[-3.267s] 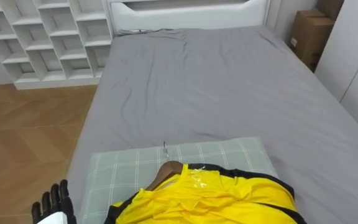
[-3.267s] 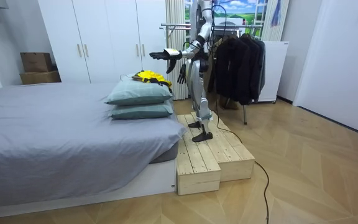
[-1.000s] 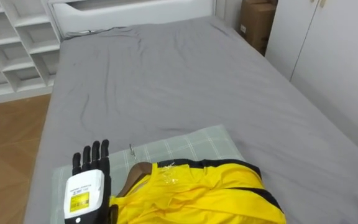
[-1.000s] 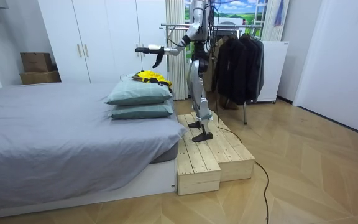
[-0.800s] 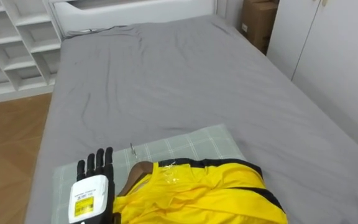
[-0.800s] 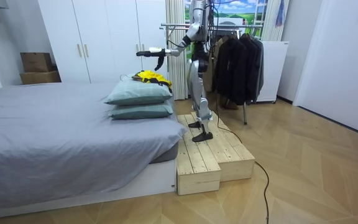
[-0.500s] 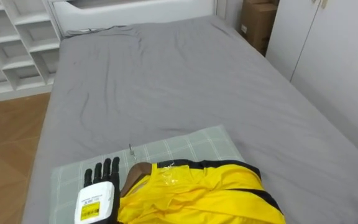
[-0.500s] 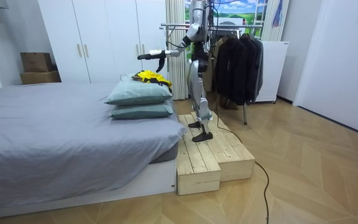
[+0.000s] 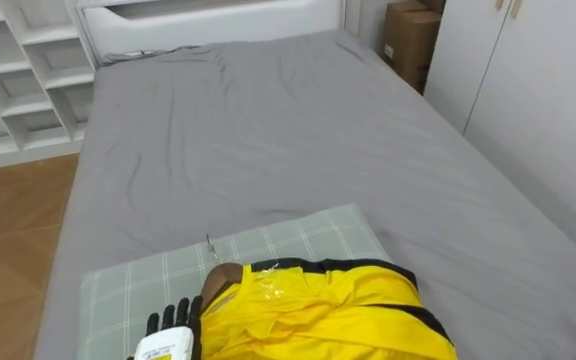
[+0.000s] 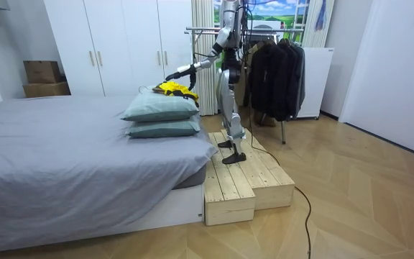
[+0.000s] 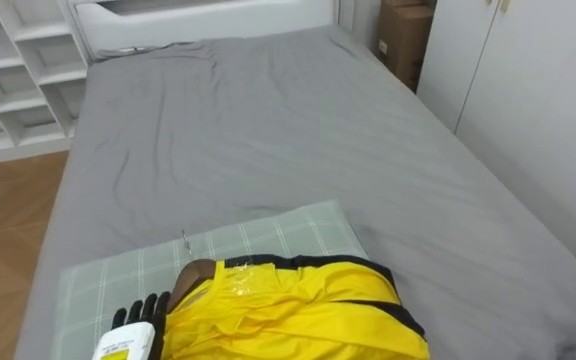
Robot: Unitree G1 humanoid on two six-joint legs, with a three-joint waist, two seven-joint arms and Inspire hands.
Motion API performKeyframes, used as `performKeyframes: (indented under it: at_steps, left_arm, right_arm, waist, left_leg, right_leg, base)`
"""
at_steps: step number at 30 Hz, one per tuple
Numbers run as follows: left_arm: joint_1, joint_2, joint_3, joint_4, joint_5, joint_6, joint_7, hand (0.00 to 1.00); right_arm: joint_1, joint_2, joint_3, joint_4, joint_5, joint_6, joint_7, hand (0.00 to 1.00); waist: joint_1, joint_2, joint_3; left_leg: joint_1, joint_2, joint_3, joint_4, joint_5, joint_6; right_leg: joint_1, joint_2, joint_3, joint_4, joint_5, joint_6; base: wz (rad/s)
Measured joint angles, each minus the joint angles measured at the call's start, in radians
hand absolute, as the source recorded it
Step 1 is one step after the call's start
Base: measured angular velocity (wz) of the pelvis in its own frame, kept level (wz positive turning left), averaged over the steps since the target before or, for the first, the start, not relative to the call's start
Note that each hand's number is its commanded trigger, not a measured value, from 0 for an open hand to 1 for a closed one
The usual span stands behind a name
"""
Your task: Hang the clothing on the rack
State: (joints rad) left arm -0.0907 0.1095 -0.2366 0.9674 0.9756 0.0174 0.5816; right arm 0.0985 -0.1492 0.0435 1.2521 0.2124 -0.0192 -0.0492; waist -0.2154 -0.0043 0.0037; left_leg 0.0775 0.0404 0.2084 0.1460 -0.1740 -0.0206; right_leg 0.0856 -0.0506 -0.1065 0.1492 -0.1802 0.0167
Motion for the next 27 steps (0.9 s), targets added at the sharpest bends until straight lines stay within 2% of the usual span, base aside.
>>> performKeyframes:
  at_steps: [6, 11, 14, 19, 21, 24, 27]
  left_arm:
    - [0.000, 0.000, 0.020, 0.001, -0.001, 0.000, -0.004, 0.00]
    - [-0.003, -0.001, 0.036, 0.017, -0.003, 0.005, -0.004, 0.00]
    - [-0.016, 0.000, 0.037, 0.025, -0.052, 0.005, -0.006, 0.00]
    - [-0.068, 0.011, 0.040, 0.039, -0.076, -0.004, -0.006, 0.00]
    - [-0.100, 0.023, 0.040, 0.039, -0.082, -0.022, 0.002, 0.00]
    - [-0.141, 0.036, 0.040, 0.050, -0.128, -0.030, 0.006, 0.00]
    - [-0.195, 0.044, 0.039, 0.096, -0.183, -0.033, 0.007, 0.00]
  right_arm:
    - [0.007, 0.000, -0.007, -0.001, 0.000, 0.000, -0.001, 0.00]
    - [0.013, -0.002, -0.006, -0.007, 0.002, 0.000, -0.002, 0.00]
    - [0.011, -0.003, -0.006, -0.009, 0.000, 0.000, -0.003, 0.00]
    - [0.000, -0.004, -0.005, -0.005, -0.002, -0.003, -0.018, 0.00]
    - [-0.009, -0.003, -0.005, -0.003, -0.001, -0.003, -0.033, 0.00]
    - [-0.025, -0.009, -0.005, 0.019, 0.000, -0.003, -0.032, 0.00]
    - [-0.043, -0.013, 0.000, 0.038, 0.002, -0.002, -0.021, 0.00]
  waist:
    - [0.001, -0.004, 0.0042]
    - [-0.001, -0.001, 0.0027]
    - [-0.001, 0.003, -0.0016]
    - [-0.001, 0.011, 0.0006]
    - [0.000, 0.019, 0.0003]
    - [-0.008, 0.032, -0.0003]
    - [-0.008, 0.035, 0.0012]
  left_leg:
    - [0.000, 0.000, 0.001, -0.001, 0.000, 0.000]
    - [0.000, 0.000, 0.001, -0.002, 0.000, 0.000]
    - [-0.019, 0.000, 0.002, -0.001, 0.000, 0.000]
    - [-0.037, 0.001, 0.005, -0.001, 0.000, 0.000]
    - [-0.053, 0.001, 0.005, 0.002, 0.000, 0.000]
    - [-0.071, 0.001, 0.004, 0.005, 0.000, 0.001]
    - [-0.075, 0.001, 0.005, 0.005, 0.000, 0.001]
  right_leg:
    - [-0.005, 0.000, 0.000, -0.002, 0.000, 0.000]
    - [-0.005, 0.000, 0.000, -0.005, 0.000, 0.000]
    - [-0.029, 0.001, 0.004, 0.003, 0.000, 0.000]
    - [-0.051, 0.001, 0.011, 0.004, 0.006, 0.001]
    - [-0.060, 0.002, 0.010, 0.004, 0.010, 0.001]
    - [-0.077, 0.001, 0.005, 0.005, 0.014, 0.001]
    - [-0.083, 0.001, 0.005, 0.007, 0.014, 0.001]
  base:
    - [0.00]
    - [0.00]
    - [-0.02]
    - [-0.05]
    - [0.00]
    - [0.00]
    - [0.00]
